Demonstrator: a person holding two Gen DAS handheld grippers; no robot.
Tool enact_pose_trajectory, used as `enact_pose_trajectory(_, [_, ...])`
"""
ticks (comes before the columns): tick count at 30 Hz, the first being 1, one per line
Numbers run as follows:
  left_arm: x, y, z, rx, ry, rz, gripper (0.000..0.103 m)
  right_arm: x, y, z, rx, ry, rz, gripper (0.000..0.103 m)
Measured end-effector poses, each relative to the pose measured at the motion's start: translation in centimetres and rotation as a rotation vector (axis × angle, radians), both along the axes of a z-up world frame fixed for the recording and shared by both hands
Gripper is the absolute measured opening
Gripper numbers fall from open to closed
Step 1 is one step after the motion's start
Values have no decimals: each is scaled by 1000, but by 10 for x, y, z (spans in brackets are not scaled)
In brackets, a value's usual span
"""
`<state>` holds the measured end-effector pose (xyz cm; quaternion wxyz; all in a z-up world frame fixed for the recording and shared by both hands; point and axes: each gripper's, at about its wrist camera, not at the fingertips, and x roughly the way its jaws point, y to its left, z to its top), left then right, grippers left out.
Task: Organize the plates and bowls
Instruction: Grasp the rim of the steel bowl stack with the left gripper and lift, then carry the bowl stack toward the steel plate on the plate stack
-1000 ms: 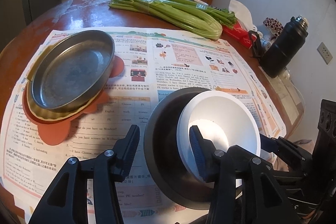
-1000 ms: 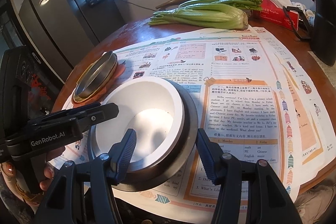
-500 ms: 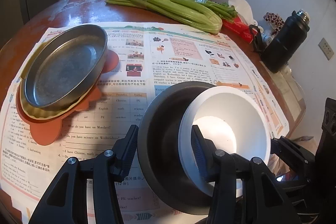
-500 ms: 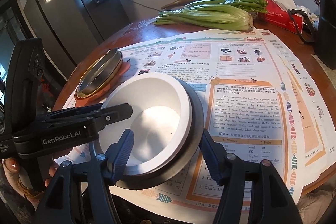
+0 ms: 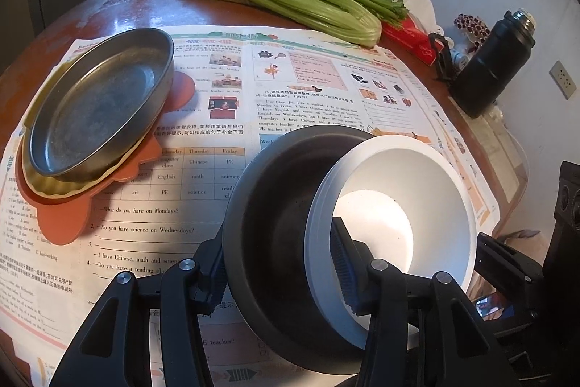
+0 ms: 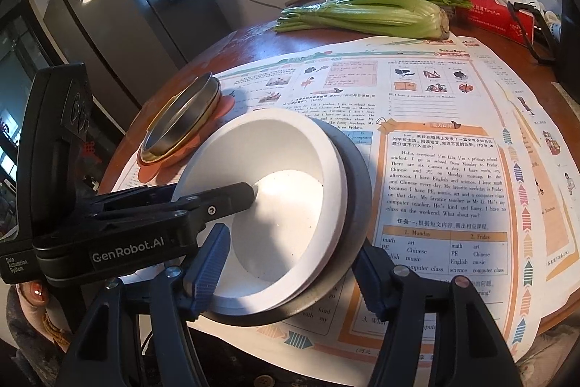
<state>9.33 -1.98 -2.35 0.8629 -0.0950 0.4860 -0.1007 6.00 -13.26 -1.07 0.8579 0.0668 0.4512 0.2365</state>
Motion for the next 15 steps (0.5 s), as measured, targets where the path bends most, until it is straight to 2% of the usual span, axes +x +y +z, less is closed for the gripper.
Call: enact_pose_trajectory(15, [-3, 5, 9, -7, -19, 13, 51, 0, 5, 6, 4, 4, 7, 65])
